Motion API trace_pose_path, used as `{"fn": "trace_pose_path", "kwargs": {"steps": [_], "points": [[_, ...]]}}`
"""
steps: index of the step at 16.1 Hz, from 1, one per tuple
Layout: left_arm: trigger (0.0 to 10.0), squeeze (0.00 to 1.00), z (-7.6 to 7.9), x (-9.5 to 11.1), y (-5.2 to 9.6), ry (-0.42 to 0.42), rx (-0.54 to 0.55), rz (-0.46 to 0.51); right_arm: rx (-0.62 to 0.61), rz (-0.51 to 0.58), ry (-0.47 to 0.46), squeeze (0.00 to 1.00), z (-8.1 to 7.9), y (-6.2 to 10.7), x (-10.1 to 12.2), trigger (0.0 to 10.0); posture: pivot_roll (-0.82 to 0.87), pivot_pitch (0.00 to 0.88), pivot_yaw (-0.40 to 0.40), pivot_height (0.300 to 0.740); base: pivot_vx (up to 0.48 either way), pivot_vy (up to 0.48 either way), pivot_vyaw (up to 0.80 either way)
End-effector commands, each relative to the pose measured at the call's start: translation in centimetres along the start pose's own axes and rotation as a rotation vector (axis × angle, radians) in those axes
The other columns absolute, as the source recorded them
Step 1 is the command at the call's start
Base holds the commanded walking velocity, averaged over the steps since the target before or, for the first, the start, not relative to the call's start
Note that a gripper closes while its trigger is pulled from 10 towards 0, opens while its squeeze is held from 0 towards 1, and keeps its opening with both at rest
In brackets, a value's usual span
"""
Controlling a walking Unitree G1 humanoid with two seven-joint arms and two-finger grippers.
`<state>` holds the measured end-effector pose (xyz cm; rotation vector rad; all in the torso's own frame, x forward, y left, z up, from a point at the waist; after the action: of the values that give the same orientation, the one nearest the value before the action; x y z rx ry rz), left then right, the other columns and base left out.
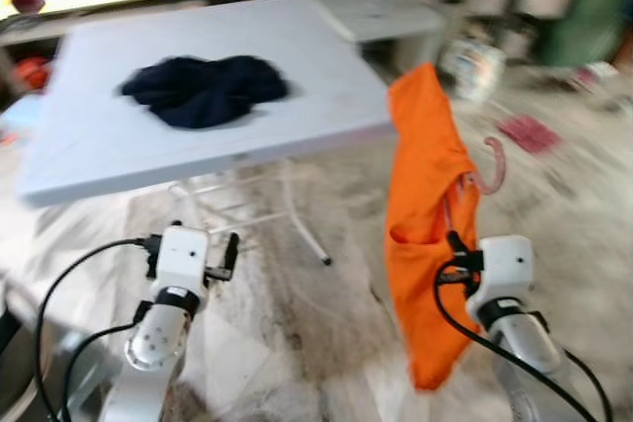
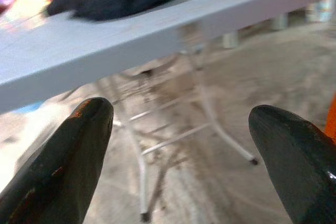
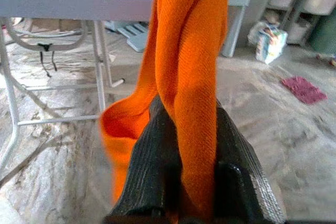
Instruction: Hang hanger
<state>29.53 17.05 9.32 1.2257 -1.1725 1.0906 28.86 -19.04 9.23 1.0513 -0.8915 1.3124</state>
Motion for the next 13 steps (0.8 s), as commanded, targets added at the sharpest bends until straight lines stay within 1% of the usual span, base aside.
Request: {"fn": "trace_pose_path", "kwargs": {"steps": [1, 8, 10, 12, 13], "points": [[10.0, 0.0, -0.9, -0.2, 0.2, -0.022, 0.03, -0.016, 0.015, 0.039, -0.003, 0.0, -0.5, -0.3, 1.0, 10.0, 0.07, 0.07, -0.036, 0.74, 0.0, 0.0, 0.8], [10.0, 0.0, -0.4, 0.3, -0.7, -0.031, 0.009, -0.01, 0.01, 0.04, -0.015, 0.0, -0.7, -0.4, 1.1, 10.0, 0.06, 0.075, -0.023, 0.74, 0.0, 0.0, 0.8], [10.0, 0.0, -0.1, 1.1, -1.1, -0.054, -0.002, 0.012, 0.017, 0.048, -0.017, 0.0, -0.8, -0.5, 1.4, 10.0, 0.07, 0.097, -0.021, 0.74, 0.0, 0.0, 0.8], [10.0, 0.0, -0.2, 1.1, -1.2, -0.054, 0.001, 0.01, 0.025, 0.063, -0.057, 0.0, -1.0, -0.6, 1.7, 10.0, 0.07, 0.097, -0.018, 0.74, 0.0, 0.0, 0.8], [10.0, 0.0, -0.2, 1.0, -1.2, -0.056, 0.0, 0.007, 0.031, 0.085, -0.081, 0.0, -1.3, -0.6, 2.2, 10.0, 0.07, 0.095, -0.019, 0.74, 0.0, 0.0, 0.0]]}}
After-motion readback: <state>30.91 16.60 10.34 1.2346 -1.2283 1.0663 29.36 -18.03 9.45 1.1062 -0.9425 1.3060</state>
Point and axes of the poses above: a point about 5 cm out from each wrist's last joint towards the gripper, its own y axis pointing back from the gripper into the wrist, its own x axis along the axis of the wrist's last joint, z = x × y, the point moved 4 cm from there along -y, pointing out of the wrist towards the gripper, and after that the axes turned 12 degrees about y, right-handed, at the moved point
